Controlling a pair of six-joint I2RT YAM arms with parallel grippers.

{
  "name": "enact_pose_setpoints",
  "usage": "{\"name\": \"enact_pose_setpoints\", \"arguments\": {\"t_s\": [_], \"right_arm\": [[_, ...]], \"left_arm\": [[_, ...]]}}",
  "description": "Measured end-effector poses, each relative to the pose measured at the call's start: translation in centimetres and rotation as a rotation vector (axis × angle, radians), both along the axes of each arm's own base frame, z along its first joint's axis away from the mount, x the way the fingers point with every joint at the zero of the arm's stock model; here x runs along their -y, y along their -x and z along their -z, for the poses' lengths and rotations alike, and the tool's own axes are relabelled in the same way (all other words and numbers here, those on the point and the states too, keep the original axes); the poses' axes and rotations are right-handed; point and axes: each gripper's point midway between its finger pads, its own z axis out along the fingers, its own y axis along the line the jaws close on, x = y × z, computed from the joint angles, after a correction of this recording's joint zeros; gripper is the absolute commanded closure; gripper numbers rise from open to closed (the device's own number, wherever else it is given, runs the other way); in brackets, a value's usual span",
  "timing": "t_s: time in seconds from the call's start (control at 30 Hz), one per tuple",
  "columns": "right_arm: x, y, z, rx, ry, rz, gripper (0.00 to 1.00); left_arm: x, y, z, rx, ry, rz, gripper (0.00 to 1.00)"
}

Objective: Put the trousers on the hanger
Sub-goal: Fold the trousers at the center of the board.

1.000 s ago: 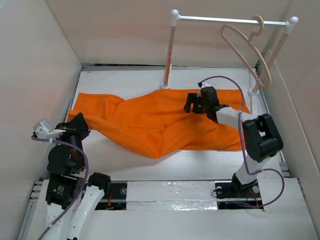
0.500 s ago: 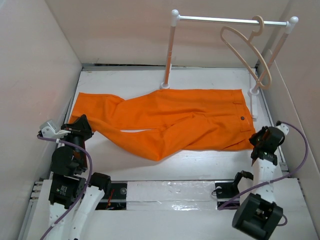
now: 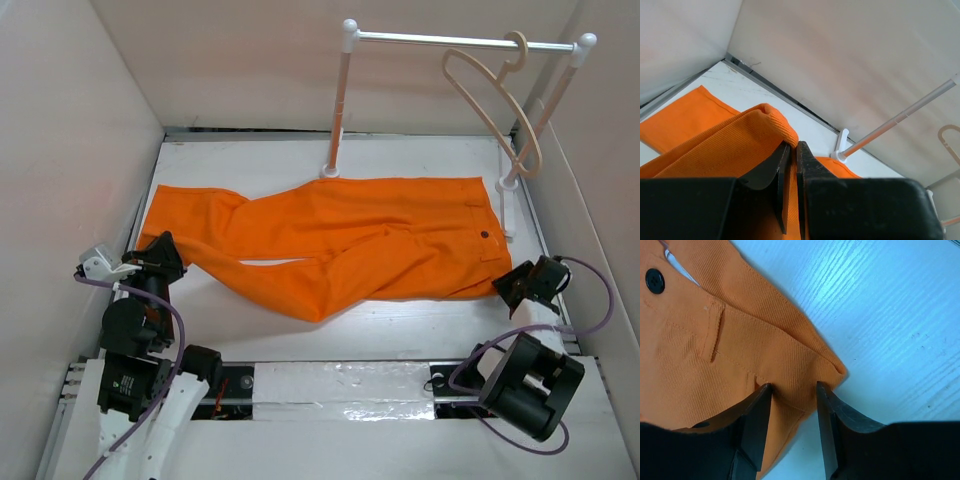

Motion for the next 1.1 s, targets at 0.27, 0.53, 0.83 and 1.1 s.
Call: {"name": "enact_pose_setpoints", "arguments": {"t_s": [0.27, 0.53, 0.83, 1.1], "right_arm": [[0.0, -1.3, 0.3, 0.003, -0.045, -0.024, 1.0], [1.9, 0.3, -10.8, 0.139, 0.234, 0.02, 1.0], [-0.2, 3.9, -16.3, 0.26, 0.346, 0.041, 1.0], [-0.9, 5.9, -24.3, 0.229, 0.493, 0.035, 1.0]], "left_arm": [[-0.1, -0.1, 0.1, -0.006, -0.003, -0.01, 1.0], [-0.4, -1.7, 1.1, -0.085, -0.026, -0.05, 1.0], [-2.5, -2.9, 1.0, -0.185, -0.054, -0.197, 0.95], [-4.4, -4.0, 0.9, -0.264, -0.092, -0.349, 0.85]]}}
